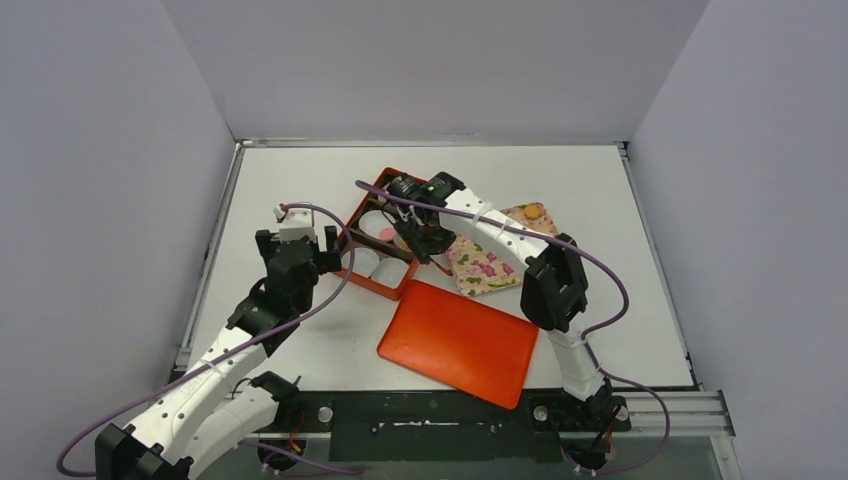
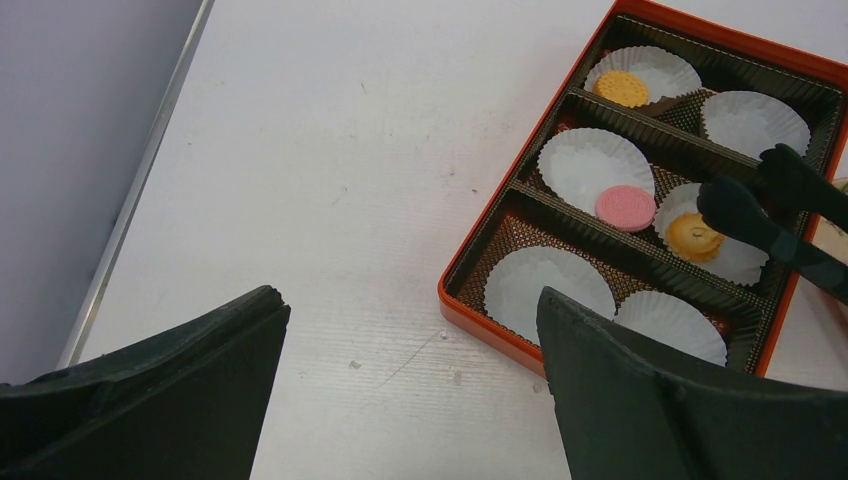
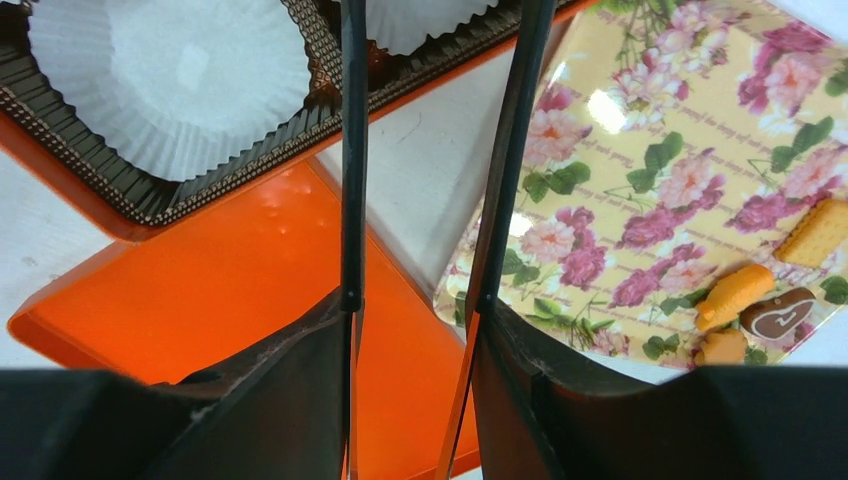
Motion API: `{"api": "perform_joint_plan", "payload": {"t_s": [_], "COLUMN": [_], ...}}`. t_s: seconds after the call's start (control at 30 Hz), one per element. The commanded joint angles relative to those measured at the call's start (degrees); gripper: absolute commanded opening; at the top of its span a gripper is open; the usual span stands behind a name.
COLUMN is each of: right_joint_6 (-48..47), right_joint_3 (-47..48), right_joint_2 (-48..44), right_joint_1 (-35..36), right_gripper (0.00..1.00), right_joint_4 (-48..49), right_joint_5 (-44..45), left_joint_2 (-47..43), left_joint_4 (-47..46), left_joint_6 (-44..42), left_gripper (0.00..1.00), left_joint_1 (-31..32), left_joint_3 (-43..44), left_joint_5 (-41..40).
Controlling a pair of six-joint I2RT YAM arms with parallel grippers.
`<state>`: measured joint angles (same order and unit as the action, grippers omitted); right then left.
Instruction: Pack the cookies
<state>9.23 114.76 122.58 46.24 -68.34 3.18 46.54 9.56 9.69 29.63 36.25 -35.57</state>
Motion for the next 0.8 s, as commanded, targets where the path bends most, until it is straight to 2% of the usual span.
{"api": "perform_joint_plan", "payload": {"t_s": [0.0,0.37,0.77], "right_joint_6": [2.0,1.7,-2.9], "right_joint_3": [0.7,-14.3,-20.9], "right_joint_2": [-8.8,-19.5,-19.4], "right_joint_1": [-1.8,-12.8,-27.4], "right_gripper": [0.41,0.41,0.41], "right_joint_4": [-1.2,0.8,4.8], "right_joint_5": [1.2,2.5,-0.3], "left_joint_2": [-0.9,-1.0,-1.3], "left_joint_4": [-3.0,-2.8,-2.9], "left_joint_6": [-1.0,-0.8,-1.0], "left_gripper": [0.93,0.93,0.93], "left_joint_1": [-0.3,0.2,0.3], "left_joint_3": [0.0,0.1,0.0], "left_joint_5": [-0.5,-0.3,-0.6]}}
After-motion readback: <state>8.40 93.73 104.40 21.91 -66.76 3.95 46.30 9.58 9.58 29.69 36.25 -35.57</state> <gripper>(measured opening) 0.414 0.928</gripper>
